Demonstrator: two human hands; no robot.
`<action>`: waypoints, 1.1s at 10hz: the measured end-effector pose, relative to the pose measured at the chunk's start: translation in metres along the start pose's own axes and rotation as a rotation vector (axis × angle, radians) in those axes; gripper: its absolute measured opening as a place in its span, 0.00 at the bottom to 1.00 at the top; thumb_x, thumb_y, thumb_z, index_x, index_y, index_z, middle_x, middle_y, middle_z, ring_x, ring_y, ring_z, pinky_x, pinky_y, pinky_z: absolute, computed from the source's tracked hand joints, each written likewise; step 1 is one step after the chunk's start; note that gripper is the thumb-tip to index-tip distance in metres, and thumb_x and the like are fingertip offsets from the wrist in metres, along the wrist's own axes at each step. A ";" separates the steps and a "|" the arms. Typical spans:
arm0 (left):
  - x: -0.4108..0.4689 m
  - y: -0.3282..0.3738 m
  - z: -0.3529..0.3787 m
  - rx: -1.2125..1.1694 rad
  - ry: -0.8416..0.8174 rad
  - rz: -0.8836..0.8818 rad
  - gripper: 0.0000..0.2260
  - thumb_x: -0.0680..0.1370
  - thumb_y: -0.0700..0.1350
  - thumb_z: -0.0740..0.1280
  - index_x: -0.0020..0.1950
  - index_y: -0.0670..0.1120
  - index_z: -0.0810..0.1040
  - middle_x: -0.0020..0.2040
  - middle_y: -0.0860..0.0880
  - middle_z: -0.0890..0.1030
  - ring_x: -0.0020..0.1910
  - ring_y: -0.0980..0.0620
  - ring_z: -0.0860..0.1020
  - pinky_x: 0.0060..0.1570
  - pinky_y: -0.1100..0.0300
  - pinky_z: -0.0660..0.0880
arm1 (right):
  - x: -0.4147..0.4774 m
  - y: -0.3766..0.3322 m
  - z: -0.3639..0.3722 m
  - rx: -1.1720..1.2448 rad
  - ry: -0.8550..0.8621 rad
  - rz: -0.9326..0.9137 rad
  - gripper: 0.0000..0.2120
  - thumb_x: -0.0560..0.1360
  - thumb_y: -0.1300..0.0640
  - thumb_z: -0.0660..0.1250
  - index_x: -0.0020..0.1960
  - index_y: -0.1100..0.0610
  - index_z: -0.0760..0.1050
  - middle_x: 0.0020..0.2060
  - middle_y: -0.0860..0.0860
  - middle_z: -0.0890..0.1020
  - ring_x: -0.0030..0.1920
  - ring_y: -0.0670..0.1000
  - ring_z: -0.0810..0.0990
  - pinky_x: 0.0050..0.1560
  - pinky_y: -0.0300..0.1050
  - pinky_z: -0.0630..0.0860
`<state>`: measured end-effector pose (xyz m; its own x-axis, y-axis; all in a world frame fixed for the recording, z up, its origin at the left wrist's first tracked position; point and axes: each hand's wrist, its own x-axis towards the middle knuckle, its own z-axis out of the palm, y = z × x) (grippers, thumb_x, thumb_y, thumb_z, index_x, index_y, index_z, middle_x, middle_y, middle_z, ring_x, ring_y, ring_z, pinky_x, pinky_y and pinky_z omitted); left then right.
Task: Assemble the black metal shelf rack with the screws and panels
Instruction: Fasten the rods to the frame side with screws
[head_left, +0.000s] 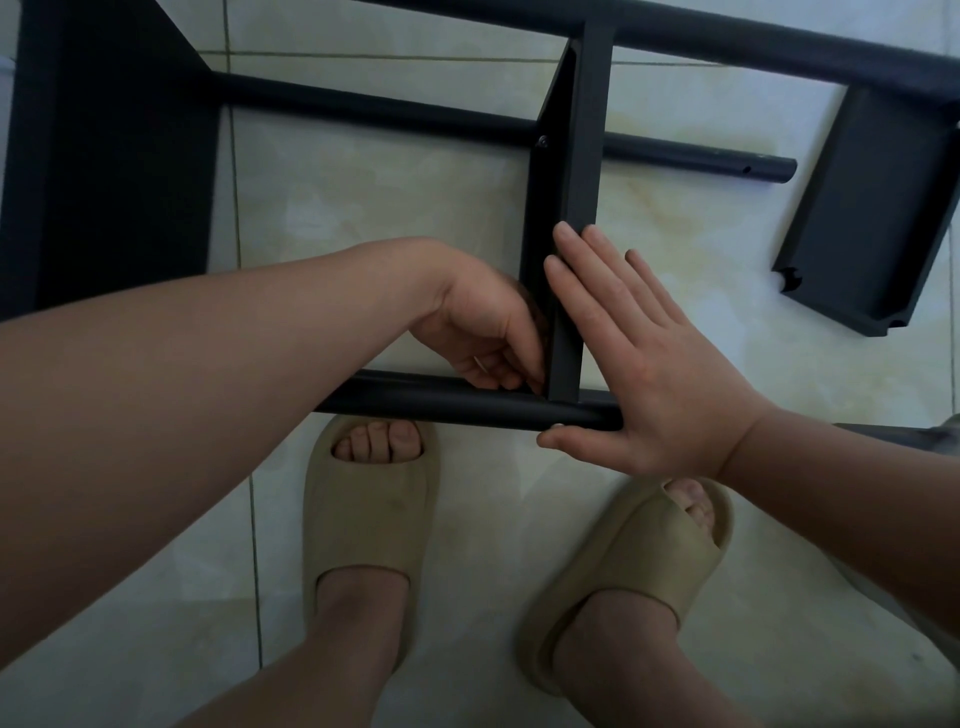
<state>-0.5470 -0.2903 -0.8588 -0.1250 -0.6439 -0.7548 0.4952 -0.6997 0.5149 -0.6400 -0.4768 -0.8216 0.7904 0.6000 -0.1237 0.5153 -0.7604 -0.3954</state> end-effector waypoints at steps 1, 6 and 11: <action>0.000 -0.001 -0.001 -0.004 0.005 0.012 0.07 0.78 0.35 0.66 0.47 0.46 0.80 0.39 0.51 0.82 0.41 0.54 0.76 0.47 0.60 0.73 | 0.000 0.000 0.000 -0.001 -0.001 0.000 0.53 0.74 0.30 0.64 0.82 0.65 0.52 0.82 0.60 0.50 0.82 0.59 0.46 0.80 0.64 0.52; 0.000 -0.001 -0.001 0.007 -0.009 -0.045 0.05 0.78 0.40 0.67 0.45 0.46 0.83 0.40 0.50 0.82 0.39 0.53 0.76 0.44 0.60 0.73 | 0.000 0.000 0.001 -0.001 -0.002 0.000 0.53 0.74 0.30 0.64 0.82 0.65 0.51 0.82 0.60 0.49 0.82 0.59 0.45 0.79 0.65 0.52; 0.000 0.001 0.001 0.004 0.010 -0.004 0.05 0.78 0.35 0.66 0.50 0.44 0.80 0.41 0.49 0.79 0.40 0.54 0.75 0.45 0.61 0.71 | 0.000 0.000 0.001 0.001 -0.001 0.001 0.53 0.74 0.30 0.65 0.82 0.65 0.52 0.82 0.60 0.50 0.82 0.59 0.46 0.79 0.65 0.53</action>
<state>-0.5472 -0.2912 -0.8579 -0.1187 -0.6383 -0.7606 0.4913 -0.7034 0.5137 -0.6405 -0.4768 -0.8221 0.7904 0.5998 -0.1246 0.5144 -0.7604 -0.3965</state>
